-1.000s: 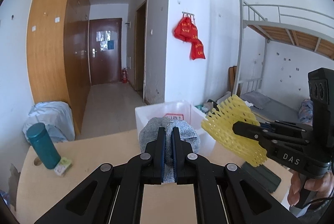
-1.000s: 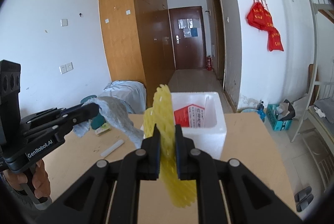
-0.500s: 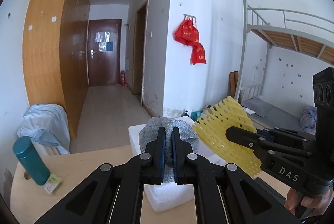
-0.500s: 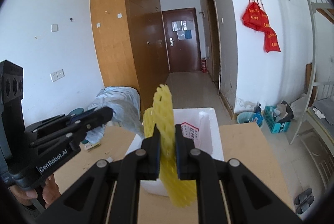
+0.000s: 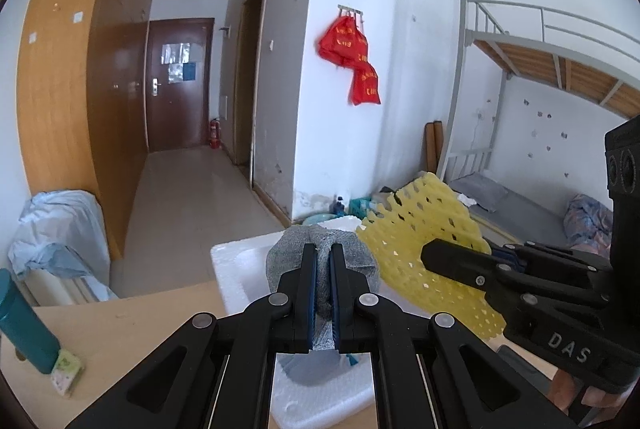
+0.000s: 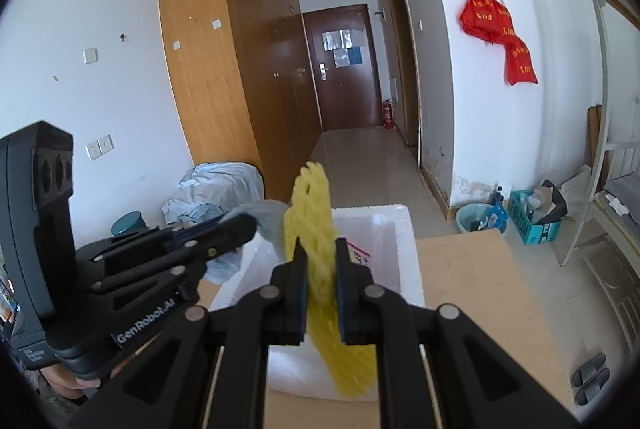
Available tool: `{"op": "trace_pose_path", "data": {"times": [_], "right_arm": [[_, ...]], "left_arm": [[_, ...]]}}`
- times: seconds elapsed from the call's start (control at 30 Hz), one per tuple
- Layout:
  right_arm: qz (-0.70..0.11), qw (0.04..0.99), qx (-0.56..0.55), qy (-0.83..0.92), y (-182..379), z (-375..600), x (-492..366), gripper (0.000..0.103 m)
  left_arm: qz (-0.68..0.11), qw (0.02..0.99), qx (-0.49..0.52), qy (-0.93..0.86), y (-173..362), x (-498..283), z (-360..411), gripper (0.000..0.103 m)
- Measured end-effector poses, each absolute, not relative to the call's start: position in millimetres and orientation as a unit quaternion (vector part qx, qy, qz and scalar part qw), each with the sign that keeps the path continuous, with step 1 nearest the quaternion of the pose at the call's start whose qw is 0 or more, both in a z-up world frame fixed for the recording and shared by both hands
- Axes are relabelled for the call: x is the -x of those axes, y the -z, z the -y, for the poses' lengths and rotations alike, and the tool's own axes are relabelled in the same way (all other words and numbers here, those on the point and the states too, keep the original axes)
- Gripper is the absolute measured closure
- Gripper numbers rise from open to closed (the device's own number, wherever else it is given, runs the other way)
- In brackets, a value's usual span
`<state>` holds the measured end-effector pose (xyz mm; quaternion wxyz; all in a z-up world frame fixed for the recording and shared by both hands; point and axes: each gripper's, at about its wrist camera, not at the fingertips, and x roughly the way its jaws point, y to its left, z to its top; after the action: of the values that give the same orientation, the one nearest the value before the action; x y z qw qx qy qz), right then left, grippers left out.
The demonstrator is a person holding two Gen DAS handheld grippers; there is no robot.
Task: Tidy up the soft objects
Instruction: 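Carry the sock with left tool while right tool carries the sleeve over the foam box, then open the left tool to drop the sock while right tool drops the sleeve into the box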
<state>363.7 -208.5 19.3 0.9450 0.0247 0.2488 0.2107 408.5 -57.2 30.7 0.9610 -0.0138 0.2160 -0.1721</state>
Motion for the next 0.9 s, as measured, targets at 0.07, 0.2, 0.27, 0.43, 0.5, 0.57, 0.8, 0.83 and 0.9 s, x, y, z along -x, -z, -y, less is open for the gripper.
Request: {"op": "trace_pose_path", "data": {"times": [0.07,0.2,0.27,0.43,0.5,0.57,0.8,0.83,0.9], "right_arm": [[-0.253,0.943,-0.028,-0.213,-16.3,208.8,-367.9,0.088],[-0.257,0.942,-0.037,-0.213,-13.0,212.2,-372.8,0.088],[-0.257,0.942,-0.04,-0.211,-13.8,215.1,-375.1,0.088],[-0.256,0.942,-0.044,-0.213,-17.5,215.8,-373.1,0.088],[-0.257,0.942,-0.044,-0.212,-17.6,216.1,-375.2,0.089],[-0.259,0.941,-0.045,-0.212,-19.1,215.2,-379.1,0.089],[-0.258,0.941,-0.041,-0.214,-22.4,207.4,-383.5,0.089],[-0.256,0.942,-0.042,-0.215,-23.4,206.2,-384.0,0.089],[-0.251,0.942,-0.043,-0.216,-26.2,204.4,-384.9,0.089]], "left_arm": [[-0.214,0.961,0.016,0.176,-27.9,-413.5,59.2,0.097],[-0.222,0.958,0.019,0.182,-22.9,-420.9,60.0,0.091],[-0.232,0.957,0.017,0.175,-20.3,-424.0,60.4,0.078],[-0.228,0.958,0.029,0.17,-23.0,-421.7,52.9,0.043],[-0.227,0.959,0.022,0.169,-26.7,-418.7,50.2,0.03],[-0.225,0.959,0.027,0.171,-31.3,-415.2,45.3,0.022],[-0.222,0.958,0.028,0.178,-42.0,-409.9,39.4,0.014],[-0.224,0.957,0.027,0.181,-41.8,-410.1,39.6,0.014],[-0.229,0.954,0.023,0.191,-41.5,-409.3,41.5,0.014]]}}
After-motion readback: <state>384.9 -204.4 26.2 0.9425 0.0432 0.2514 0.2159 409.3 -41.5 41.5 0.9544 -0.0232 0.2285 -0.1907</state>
